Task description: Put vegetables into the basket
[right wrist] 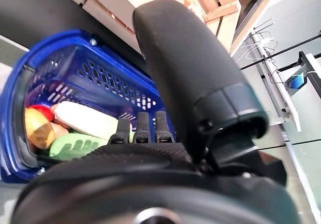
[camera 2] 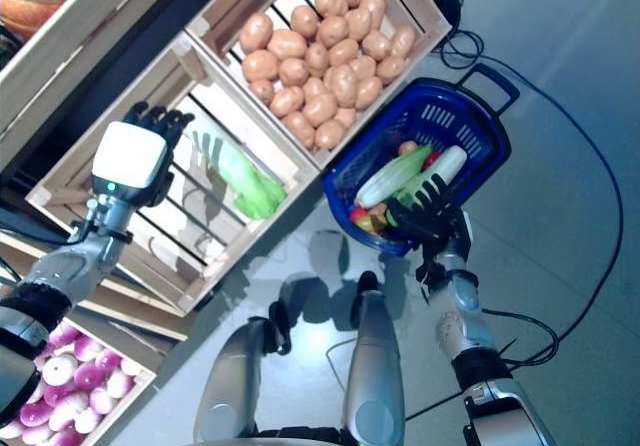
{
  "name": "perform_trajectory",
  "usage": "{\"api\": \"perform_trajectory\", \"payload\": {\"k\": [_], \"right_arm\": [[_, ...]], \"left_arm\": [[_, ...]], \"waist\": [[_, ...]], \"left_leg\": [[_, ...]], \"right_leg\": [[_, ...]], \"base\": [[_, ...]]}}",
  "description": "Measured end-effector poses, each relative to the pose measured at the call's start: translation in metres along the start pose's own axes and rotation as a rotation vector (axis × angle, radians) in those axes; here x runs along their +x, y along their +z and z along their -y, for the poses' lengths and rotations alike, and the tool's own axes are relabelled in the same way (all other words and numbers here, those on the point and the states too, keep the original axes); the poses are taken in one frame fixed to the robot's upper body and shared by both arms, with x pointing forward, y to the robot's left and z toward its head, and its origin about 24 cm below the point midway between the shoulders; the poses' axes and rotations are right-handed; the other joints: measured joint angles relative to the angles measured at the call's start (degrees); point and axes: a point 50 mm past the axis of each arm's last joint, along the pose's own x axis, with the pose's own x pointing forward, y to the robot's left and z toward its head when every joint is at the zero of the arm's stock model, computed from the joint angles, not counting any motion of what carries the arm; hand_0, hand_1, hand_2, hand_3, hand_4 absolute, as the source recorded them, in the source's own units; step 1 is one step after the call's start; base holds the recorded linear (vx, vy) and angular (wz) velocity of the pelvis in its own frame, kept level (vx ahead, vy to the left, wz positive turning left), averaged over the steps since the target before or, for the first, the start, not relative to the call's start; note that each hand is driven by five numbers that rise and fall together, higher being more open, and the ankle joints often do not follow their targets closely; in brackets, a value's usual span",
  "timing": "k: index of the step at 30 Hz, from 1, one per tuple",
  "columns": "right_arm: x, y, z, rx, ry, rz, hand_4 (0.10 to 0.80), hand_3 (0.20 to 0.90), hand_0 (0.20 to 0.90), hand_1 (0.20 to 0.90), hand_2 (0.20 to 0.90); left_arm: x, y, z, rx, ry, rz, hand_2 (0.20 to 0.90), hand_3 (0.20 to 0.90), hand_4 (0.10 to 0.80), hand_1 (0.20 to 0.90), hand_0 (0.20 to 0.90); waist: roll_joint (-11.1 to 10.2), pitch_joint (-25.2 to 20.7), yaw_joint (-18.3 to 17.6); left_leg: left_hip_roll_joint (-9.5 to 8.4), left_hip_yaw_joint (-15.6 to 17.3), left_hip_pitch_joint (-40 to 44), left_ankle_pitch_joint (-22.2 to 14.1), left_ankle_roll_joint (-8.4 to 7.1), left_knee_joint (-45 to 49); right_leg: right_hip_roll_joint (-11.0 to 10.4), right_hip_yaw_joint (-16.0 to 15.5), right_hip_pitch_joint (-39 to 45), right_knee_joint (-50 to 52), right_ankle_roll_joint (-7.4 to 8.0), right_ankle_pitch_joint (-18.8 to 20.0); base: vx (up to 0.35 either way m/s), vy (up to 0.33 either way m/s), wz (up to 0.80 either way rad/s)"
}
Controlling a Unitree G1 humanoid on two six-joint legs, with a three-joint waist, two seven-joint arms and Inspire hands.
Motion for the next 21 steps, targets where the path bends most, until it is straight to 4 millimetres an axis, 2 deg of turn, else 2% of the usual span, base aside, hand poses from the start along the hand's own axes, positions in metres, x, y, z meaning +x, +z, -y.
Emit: {"api": "perform_trajectory", "payload": {"k": [3, 8, 15, 17, 21], "right_arm": [[0.005, 0.008, -0.004, -0.004, 0.014, 0.021, 0.800, 0.900, 0.900, 0.900, 0.900], [0.006, 0.009, -0.007, -0.009, 0.029, 0.003, 0.800, 0.900, 0.900, 0.900, 0.900], [0.007, 0.012, -0.009, -0.029, 0.051, -0.005, 0.800, 0.900, 0.900, 0.900, 0.900], [0.009, 0.017, -0.012, -0.029, 0.062, 0.008, 0.800, 0.900, 0.900, 0.900, 0.900], [0.009, 0.019, -0.015, 0.004, 0.070, 0.012, 0.800, 0.900, 0.900, 0.900, 0.900]], "left_arm": [[0.011, -0.011, -0.013, 0.038, 0.042, -0.007, 0.900, 0.900, 0.800, 0.900, 0.900], [0.010, -0.021, -0.022, 0.084, 0.088, -0.010, 0.900, 0.900, 0.800, 0.900, 0.900], [0.013, -0.021, -0.028, 0.122, 0.121, 0.012, 0.900, 0.900, 0.800, 0.900, 0.900], [0.022, -0.021, -0.035, 0.141, 0.132, 0.029, 0.900, 0.900, 0.800, 0.900, 0.900], [0.028, -0.018, -0.039, 0.154, 0.137, 0.047, 0.900, 0.900, 0.800, 0.900, 0.900]], "waist": [[-0.62, 0.35, -0.27], [-1.06, 0.60, -0.92], [-1.28, 0.75, -1.01], [-1.31, 0.80, -1.08], [-1.47, 0.95, -1.03]], "left_leg": [[0.44, -0.60, -3.55, -0.98, 0.01, 3.62], [1.01, -1.45, -8.52, -2.51, 0.14, 8.94], [1.36, -2.14, -14.13, -3.37, 0.35, 13.28], [1.50, -2.34, -16.75, -3.53, 0.52, 14.87], [1.75, -2.63, -19.07, -4.86, 0.48, 18.14]], "right_leg": [[-0.03, 0.01, -3.10, 2.75, -0.31, -0.51], [-0.07, 0.16, -7.36, 6.71, -0.70, -1.25], [-0.10, 0.40, -12.42, 9.53, -0.72, -1.25], [-0.17, 0.46, -14.65, 10.72, -0.74, -1.24], [-0.20, 0.96, -17.02, 13.68, -1.02, -2.04]], "base": [[0.001, 0.015, 0.03], [-0.005, 0.018, 0.02], [0.010, 0.029, 0.01], [-0.028, 0.031, 0.00], [-0.009, 0.005, -0.01]]}}
